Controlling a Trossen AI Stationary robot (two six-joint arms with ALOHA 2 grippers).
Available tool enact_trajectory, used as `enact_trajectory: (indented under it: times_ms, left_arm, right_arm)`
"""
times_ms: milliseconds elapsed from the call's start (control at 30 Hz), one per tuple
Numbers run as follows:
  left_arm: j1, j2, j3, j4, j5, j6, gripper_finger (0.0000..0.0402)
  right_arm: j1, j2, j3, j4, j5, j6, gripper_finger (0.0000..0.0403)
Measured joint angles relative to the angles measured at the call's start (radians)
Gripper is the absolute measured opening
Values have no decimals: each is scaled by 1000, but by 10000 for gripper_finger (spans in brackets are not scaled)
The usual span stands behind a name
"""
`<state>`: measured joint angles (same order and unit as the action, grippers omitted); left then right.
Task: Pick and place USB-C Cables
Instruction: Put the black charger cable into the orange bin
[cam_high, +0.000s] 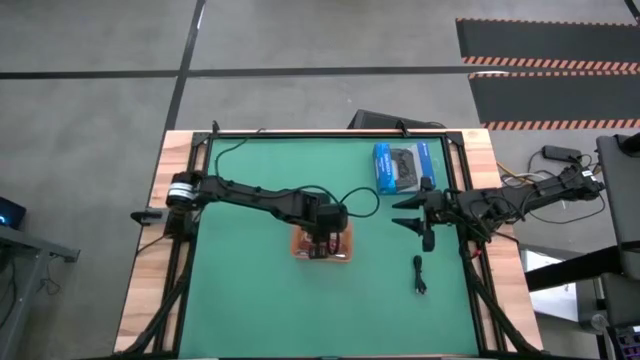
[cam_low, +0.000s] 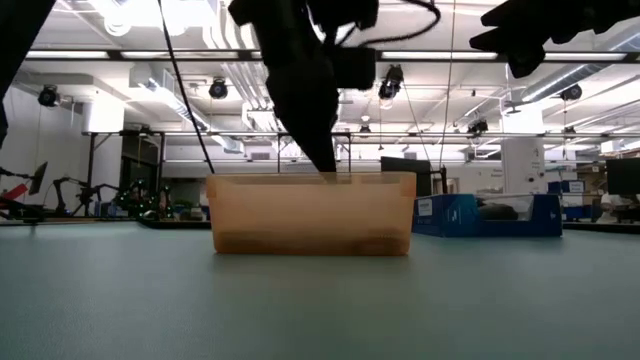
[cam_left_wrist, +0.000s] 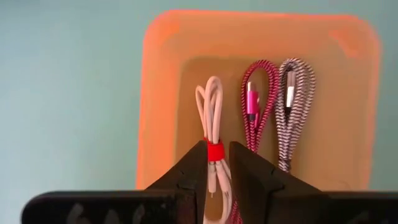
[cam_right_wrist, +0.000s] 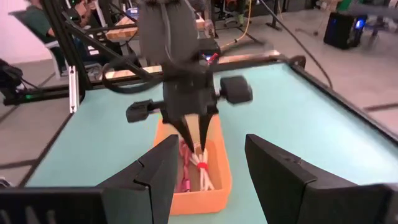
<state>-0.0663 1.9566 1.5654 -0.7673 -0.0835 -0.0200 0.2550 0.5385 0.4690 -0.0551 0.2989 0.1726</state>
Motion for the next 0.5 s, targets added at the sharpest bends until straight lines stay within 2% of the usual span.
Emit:
enact_trajectory:
  times_ms: [133,300,500]
  left_arm:
    - [-16,-51,-8,20,-2,0,52]
    - [-50,-135,-49,132,-5,9,52]
    - [-88,-231,-132,282,-31,57,52]
  right_arm:
    - [0,30,-1,-2,-15,81,178]
    - [3,117,-3,1,-22,206,178]
    - [14,243,13,8,-132,378,178]
